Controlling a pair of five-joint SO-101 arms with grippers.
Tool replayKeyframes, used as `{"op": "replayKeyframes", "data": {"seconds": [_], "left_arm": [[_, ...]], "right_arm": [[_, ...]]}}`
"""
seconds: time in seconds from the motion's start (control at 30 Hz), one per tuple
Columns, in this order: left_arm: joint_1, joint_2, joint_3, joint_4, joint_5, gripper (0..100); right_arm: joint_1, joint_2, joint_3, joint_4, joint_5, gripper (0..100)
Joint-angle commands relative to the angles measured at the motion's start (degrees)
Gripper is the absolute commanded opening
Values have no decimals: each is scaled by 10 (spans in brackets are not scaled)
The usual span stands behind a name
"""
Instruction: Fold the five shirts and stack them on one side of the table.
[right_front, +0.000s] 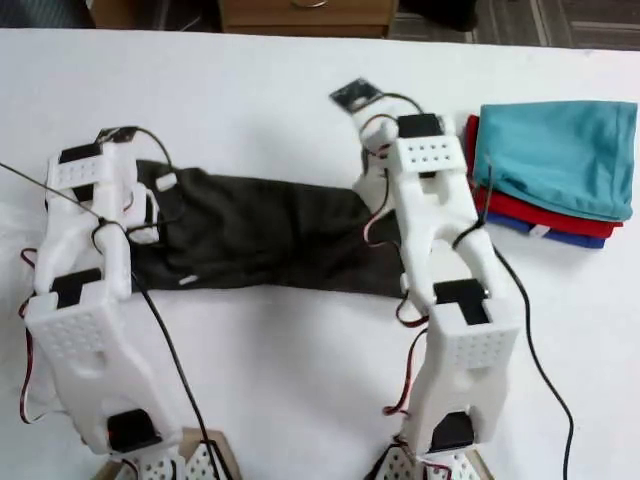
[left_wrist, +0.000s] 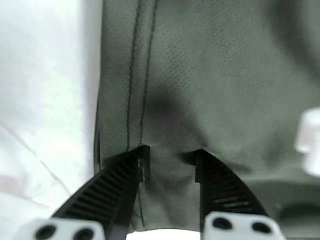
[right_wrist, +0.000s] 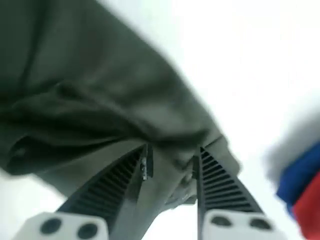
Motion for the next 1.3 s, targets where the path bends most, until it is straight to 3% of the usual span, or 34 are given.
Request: {"op": "replayKeyframes", "data": {"seconds": [0.0, 0.2, 0.5, 0.7, 0.83, 0.97, 1.27], "left_arm": [[6, 8, -6, -33, 8, 172], [6, 8, -6, -33, 8, 172], [6, 8, -6, -33, 8, 172], [6, 8, -6, -33, 8, 172], [6, 9, -6, -33, 8, 172], [6, 9, -6, -33, 8, 172], [6, 9, -6, -33, 8, 172]], "right_arm": [[-32, -76, -23, 68, 32, 12], [-112, -88, -11, 124, 85, 20], [-167, -88, 163, -39, 84, 20], [-149, -78, 192, -223, -62, 20], [-147, -44, 191, -276, -82, 20], [-147, -21, 193, -269, -81, 20], [-143, -93, 193, -128, -80, 20]]}}
